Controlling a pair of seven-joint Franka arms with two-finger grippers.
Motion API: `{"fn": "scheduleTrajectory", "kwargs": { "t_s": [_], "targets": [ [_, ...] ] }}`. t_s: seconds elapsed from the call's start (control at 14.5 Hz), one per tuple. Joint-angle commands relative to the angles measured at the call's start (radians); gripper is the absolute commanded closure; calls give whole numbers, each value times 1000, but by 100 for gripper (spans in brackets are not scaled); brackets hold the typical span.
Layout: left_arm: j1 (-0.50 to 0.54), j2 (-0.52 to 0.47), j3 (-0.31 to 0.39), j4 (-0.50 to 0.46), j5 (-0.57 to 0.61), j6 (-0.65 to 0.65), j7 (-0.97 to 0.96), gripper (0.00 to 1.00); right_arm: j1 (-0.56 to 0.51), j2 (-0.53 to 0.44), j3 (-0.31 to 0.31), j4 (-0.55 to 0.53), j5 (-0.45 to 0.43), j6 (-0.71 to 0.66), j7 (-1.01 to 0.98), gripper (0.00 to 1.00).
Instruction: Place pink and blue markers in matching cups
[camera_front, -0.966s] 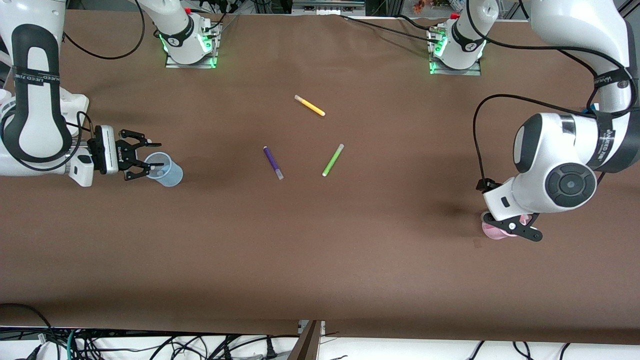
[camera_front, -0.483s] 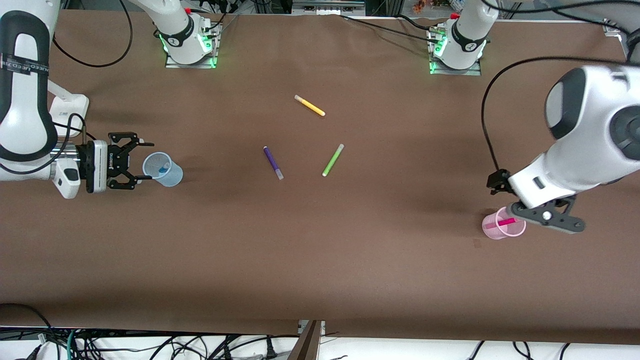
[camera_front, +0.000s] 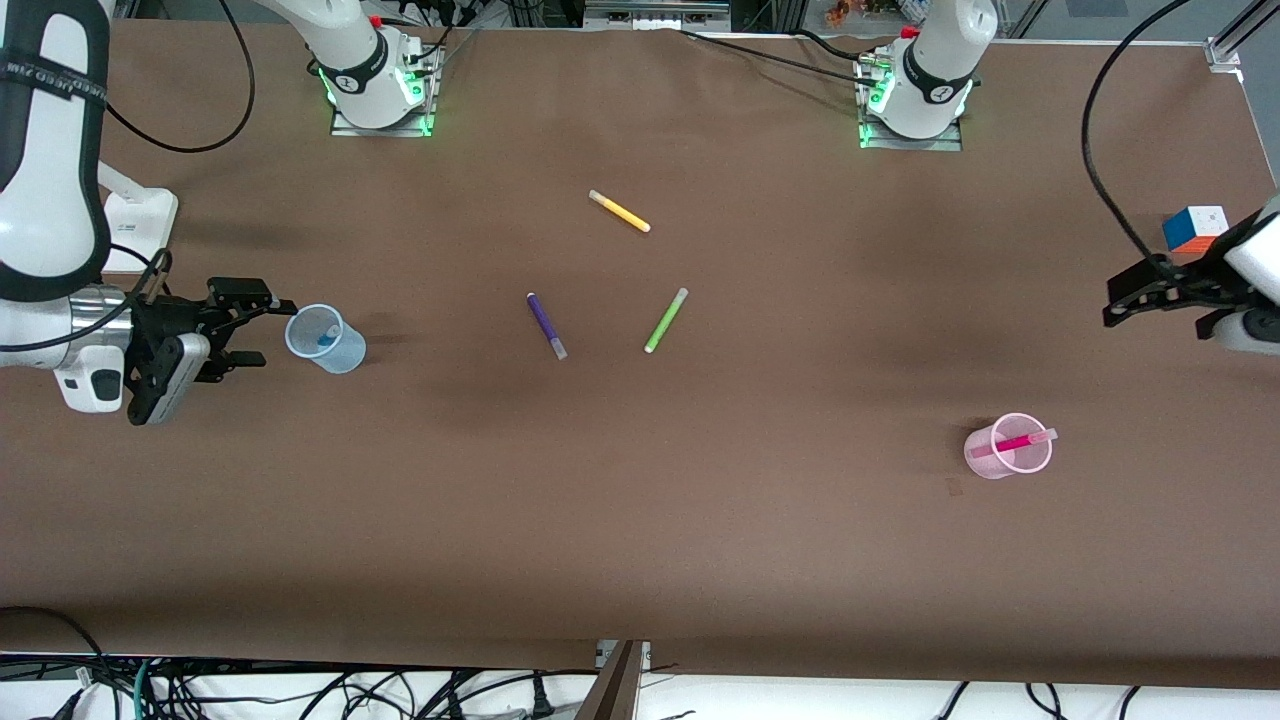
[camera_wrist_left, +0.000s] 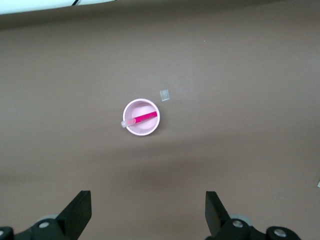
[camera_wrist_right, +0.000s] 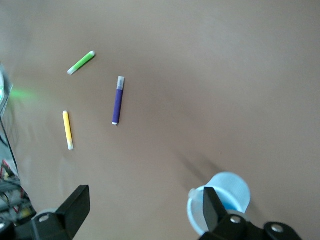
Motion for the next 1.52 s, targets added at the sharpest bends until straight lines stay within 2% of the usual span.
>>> {"fn": "scheduleTrajectory", "kwargs": {
  "t_s": [0.0,0.21,0.28,0.55,0.69,0.97,1.17,1.31,1.45],
  "targets": [
    [80,-147,-132,-189,58,80,-35,0,19,-3,4,31,-79,-40,178,0],
    [109,-177,-155,-239,69,91,-39,0,50,-6,10,51,-143,-40,395,0],
    [110,-177,-157,-238,69,89,-45,0,42,-12,43,51,-151,-40,484,0],
    [110,-169,-161,-227,69,82,-68,0,-65,-99,285,33,-356,-38,831,0],
    [110,-166,-161,-224,73,79,-68,0,-116,-165,367,-18,-453,-35,908,0],
    [107,-160,-161,-221,81,65,-68,0,-211,-308,419,-119,-530,-18,894,0],
    [100,-160,-161,-208,83,48,-68,0,-231,-405,423,-142,-665,-17,896,0],
    [100,-158,-161,-207,81,40,-70,0,-249,-446,427,-151,-668,-14,894,0],
    [100,-158,-161,-207,83,39,-70,0,-268,-492,470,-174,-692,-12,897,0]
  ]
}}
